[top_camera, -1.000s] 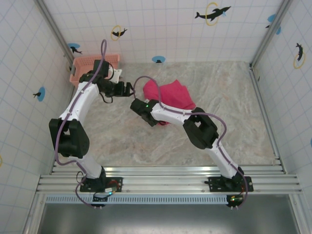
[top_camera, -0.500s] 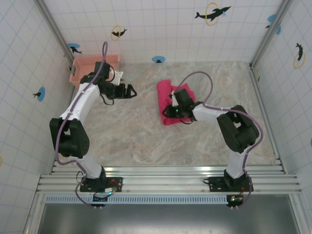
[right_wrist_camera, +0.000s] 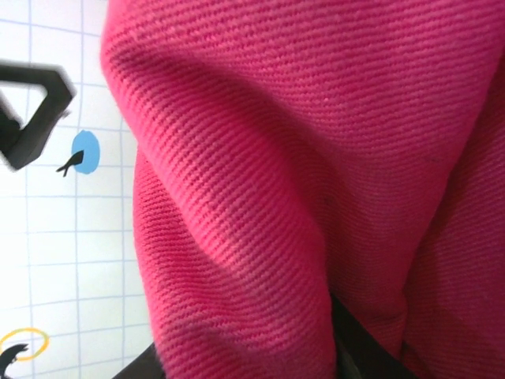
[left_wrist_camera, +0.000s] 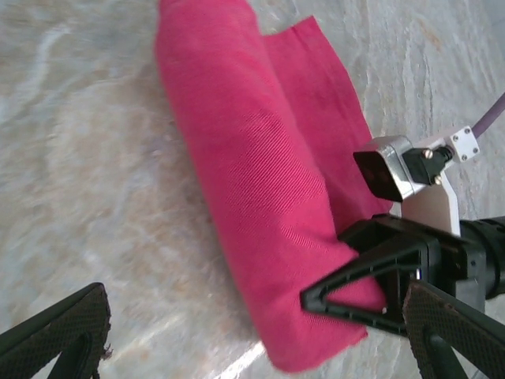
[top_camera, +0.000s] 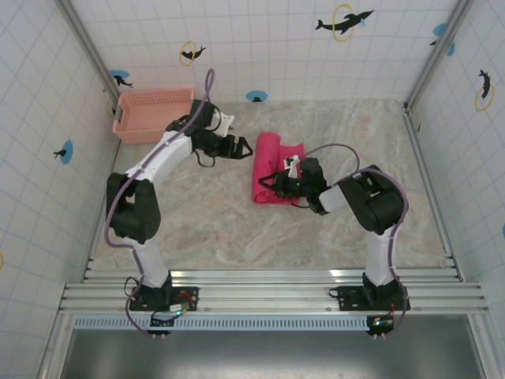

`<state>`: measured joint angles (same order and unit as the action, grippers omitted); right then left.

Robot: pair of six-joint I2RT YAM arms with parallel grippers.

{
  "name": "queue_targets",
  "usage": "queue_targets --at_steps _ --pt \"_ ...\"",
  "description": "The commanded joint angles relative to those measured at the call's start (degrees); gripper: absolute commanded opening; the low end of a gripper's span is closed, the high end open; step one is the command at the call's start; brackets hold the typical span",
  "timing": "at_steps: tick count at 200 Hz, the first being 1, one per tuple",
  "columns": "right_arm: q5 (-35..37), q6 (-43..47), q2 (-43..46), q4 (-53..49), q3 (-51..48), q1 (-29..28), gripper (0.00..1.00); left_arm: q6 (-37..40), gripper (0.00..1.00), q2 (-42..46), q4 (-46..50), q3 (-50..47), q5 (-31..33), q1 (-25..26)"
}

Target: Roll up the long pants

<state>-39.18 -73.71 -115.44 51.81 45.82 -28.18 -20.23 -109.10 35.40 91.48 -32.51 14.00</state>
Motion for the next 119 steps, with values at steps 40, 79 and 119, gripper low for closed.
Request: queue_targets --at_steps 40,79,119 --pt "-7.06 -3.39 -4.05 3.15 -2.01 -0.06 0.23 -1.7 0.97 -14.45 2.08 9.56 2.33 4.08" --pt "-8.87 -3.22 -4.53 3.71 -1.0 -0.43 0.23 -0.88 0.97 -18.3 1.27 10.34 2.68 4.76" --pt "-11.22 -1.97 -4.28 3.04 -0.38 -1.13 0.23 -0.15 0.97 -19.4 -1.19 10.6 4.26 5.34"
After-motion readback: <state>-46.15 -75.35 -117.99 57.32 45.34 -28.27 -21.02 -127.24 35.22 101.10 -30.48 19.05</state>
